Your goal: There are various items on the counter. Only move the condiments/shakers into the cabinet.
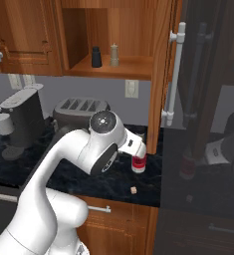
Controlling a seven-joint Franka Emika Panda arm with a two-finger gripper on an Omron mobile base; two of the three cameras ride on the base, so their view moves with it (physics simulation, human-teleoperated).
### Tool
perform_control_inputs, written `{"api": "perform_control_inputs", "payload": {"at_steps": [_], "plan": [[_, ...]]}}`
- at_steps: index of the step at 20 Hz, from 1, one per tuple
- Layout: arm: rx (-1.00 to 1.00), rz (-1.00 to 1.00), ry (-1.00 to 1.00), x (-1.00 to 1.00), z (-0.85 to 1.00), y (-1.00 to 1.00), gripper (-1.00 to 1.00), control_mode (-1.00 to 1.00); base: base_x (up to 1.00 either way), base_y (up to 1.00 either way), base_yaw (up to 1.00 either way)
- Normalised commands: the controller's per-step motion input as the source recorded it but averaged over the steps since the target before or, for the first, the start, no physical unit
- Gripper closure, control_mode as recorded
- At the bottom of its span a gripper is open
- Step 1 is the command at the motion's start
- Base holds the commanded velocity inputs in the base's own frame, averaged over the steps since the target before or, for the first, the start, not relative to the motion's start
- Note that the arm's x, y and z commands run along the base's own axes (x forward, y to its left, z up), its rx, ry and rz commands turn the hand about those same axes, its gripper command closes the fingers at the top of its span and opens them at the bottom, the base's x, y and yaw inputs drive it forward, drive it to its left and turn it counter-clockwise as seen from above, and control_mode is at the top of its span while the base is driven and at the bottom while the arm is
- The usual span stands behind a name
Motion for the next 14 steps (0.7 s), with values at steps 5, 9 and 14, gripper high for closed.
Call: {"api": "perform_control_inputs", "payload": {"at_steps": [5,9,14], "plan": [[0.00,0.00,0.00,0.34,-0.05,0.00,-1.00,-1.00,0.00,0.00,0.00],[0.00,0.00,0.03,0.38,-0.06,0.00,-1.00,-1.00,0.00,0.00,0.00],[0.00,0.00,0.03,0.30,-0.15,-0.02,-1.00,-1.00,0.00,0.00,0.00]]}}
